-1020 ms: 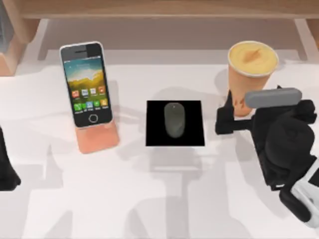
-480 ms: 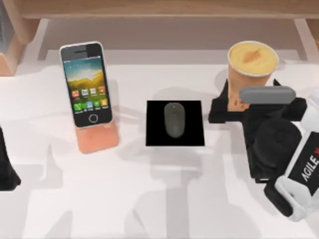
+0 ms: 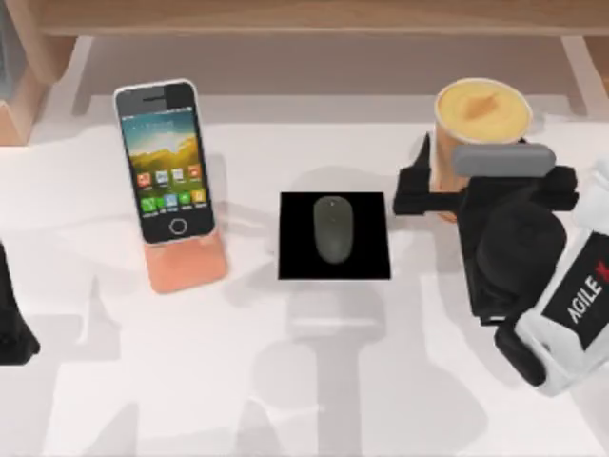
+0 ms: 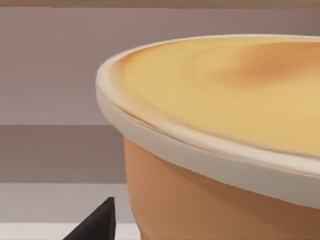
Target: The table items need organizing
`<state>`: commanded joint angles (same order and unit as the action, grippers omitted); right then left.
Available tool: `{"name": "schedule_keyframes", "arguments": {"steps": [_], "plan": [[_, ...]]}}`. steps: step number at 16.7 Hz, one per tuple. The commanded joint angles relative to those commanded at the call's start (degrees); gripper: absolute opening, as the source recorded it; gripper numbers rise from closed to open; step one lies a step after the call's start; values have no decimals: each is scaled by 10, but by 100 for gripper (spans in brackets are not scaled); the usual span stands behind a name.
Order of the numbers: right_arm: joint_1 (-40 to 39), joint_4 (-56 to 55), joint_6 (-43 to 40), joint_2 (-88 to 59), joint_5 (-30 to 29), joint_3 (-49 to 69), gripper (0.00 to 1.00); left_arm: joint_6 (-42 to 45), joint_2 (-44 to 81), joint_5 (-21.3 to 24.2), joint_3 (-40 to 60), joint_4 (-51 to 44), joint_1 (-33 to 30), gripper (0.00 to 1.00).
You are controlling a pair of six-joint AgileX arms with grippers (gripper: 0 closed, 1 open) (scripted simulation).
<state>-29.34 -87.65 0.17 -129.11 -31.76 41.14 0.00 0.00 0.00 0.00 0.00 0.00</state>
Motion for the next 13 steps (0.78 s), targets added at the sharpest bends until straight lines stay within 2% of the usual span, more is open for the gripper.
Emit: {"name": "schedule_keyframes", "arguments": {"steps": [5,13], "plan": [[4,7,0,-3,4,10,100,0,0,0,0,0,0,100],[4,7,0,-3,4,10,40,0,0,0,0,0,0,100]]}}
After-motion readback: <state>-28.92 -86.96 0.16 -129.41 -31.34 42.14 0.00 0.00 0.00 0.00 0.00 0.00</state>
